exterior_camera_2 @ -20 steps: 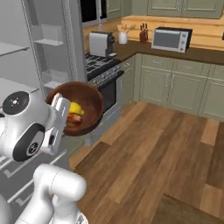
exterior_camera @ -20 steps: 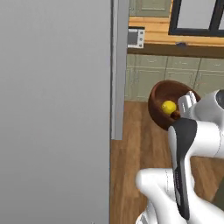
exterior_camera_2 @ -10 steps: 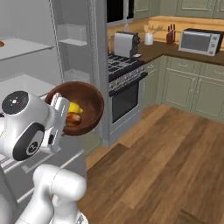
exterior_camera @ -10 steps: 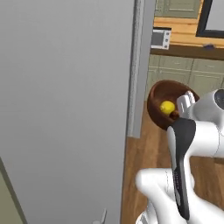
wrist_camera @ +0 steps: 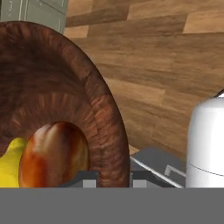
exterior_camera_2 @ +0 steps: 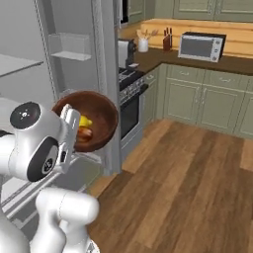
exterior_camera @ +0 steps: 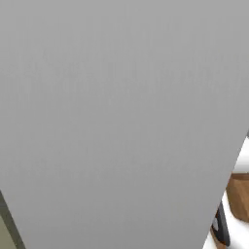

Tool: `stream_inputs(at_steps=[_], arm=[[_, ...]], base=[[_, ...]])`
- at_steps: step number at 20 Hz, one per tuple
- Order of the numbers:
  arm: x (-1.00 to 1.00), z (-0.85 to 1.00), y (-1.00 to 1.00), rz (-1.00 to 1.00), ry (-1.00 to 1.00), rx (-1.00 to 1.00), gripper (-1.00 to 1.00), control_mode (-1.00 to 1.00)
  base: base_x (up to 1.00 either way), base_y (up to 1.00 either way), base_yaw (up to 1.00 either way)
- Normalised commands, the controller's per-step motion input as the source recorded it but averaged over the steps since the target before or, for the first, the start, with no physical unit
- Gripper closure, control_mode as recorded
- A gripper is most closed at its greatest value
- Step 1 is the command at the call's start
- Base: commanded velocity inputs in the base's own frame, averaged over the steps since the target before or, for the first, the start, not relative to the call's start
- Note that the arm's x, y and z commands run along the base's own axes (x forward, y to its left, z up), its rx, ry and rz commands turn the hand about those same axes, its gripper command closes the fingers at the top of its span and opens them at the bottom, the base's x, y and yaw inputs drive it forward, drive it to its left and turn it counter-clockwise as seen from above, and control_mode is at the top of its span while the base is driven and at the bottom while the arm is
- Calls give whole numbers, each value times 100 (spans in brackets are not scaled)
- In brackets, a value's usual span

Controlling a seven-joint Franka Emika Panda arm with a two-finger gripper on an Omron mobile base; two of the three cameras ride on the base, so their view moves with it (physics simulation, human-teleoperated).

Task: Pick the chicken drumstick and lemon from their plates and place them in the bowl. Then put the bowl in the fridge.

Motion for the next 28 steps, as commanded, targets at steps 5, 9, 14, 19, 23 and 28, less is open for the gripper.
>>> stream_inputs(at_steps=[5,9,14,19,23,28], arm=[[0,0,0,0,0,0,100,100],[0,0,0,0,0,0,100,100],[0,0,0,0,0,0,100,100],[0,0,0,0,0,0,100,100],[0,0,0,0,0,0,100,100],[0,0,0,0,0,0,100,100]], base=[[35,-74,-8],[1,-71,2],[24,-38,52],[59,-52,76],[60,-22,84],[77,-35,63]])
